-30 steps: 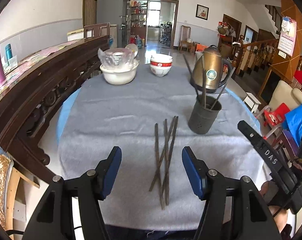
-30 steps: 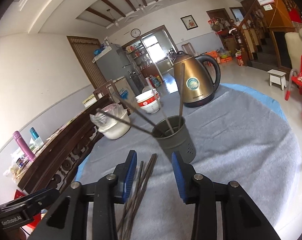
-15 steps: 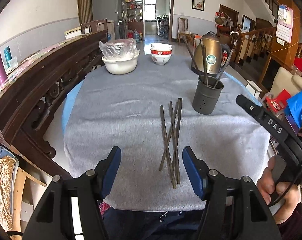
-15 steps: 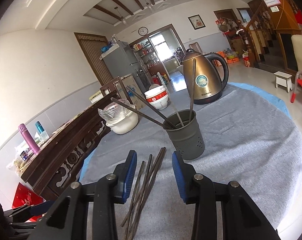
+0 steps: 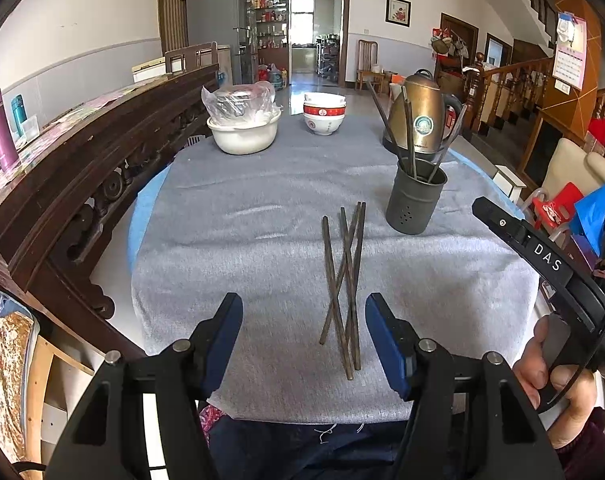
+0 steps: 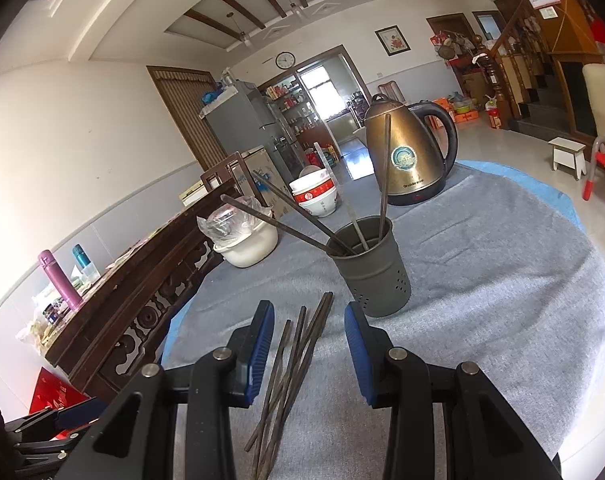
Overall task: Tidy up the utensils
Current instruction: 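Withdraw both open tools from the cup and hold above the pile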
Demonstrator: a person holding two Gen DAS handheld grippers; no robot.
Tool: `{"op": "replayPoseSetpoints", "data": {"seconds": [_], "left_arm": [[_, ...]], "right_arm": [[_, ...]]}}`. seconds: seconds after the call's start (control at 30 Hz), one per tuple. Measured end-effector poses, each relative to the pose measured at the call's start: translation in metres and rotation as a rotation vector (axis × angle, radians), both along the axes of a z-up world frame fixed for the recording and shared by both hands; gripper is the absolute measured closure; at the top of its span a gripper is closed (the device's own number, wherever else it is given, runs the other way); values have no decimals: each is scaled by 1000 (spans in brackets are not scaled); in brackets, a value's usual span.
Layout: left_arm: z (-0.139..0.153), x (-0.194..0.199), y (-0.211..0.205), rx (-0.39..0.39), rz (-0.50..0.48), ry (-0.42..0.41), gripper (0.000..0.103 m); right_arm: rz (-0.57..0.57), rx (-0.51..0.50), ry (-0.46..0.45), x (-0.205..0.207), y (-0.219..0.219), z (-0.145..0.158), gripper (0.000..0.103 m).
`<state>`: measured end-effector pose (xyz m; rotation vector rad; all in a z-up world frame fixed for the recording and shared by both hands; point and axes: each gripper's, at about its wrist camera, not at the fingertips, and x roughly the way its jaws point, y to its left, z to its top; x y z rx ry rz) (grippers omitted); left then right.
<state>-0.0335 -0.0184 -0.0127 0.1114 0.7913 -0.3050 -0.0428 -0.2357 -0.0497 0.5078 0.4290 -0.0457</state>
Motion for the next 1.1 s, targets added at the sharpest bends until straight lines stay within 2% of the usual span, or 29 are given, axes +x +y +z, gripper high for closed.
{"op": "replayPoseSetpoints", "data": {"seconds": [0.57,1.1], "left_arm": [[-3,-2,-3,14,5,-4,38],[-15,4,0,22,30,29,38]], "right_arm": [[-11,9,-8,-8,-9,-1,62],[16,-4,21,-4,0,-6,62]]}}
